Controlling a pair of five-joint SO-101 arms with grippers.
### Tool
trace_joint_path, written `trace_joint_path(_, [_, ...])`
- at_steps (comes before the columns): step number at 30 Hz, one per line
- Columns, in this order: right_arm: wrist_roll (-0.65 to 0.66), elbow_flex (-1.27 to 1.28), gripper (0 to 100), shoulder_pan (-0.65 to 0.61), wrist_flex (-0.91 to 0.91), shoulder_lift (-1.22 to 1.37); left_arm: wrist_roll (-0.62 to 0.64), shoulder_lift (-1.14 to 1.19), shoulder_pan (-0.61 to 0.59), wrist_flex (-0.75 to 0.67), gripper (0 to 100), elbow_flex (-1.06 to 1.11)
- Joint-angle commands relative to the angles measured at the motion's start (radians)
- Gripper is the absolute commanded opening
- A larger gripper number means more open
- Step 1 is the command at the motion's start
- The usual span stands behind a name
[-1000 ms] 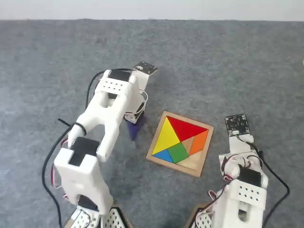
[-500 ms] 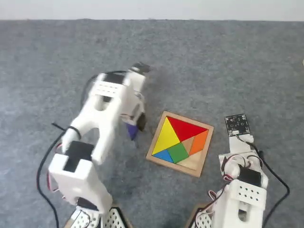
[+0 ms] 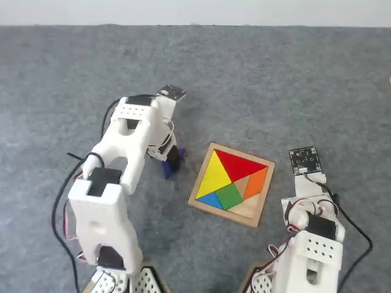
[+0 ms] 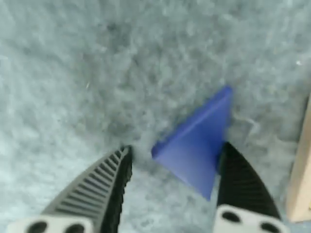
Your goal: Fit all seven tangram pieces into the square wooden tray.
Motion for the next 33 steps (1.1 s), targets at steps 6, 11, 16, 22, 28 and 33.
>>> trace_joint_path(6, [-0.006, -0.009, 34.2, -0.008, -0.018, -0.018, -0.017, 0.041, 0.078, -0.005, 24, -0.07])
trace_joint_path(11, [-0.006, -0.009, 34.2, -0.008, -0.018, -0.018, -0.009, 0.044, 0.126, 0.032, 18, -0.064])
trace_joint_path(16, [-0.006, -0.009, 34.2, -0.008, -0.018, -0.018, -0.005, 0.044, 0.147, 0.054, 12, -0.022])
trace_joint_path(22, [-0.006, -0.009, 34.2, -0.008, -0.018, -0.018, 0.012, 0.043, 0.15, 0.055, 8, -0.022])
trace_joint_path(28, [-0.006, -0.009, 34.2, -0.008, -0.018, -0.018, 0.034, -0.015, 0.094, 0.098, 17, -0.058])
trace_joint_path(33, [-0.006, -0.009, 34.2, -0.008, -0.018, -0.018, 0.138, -0.19, -0.04, 0.109, 23, -0.024])
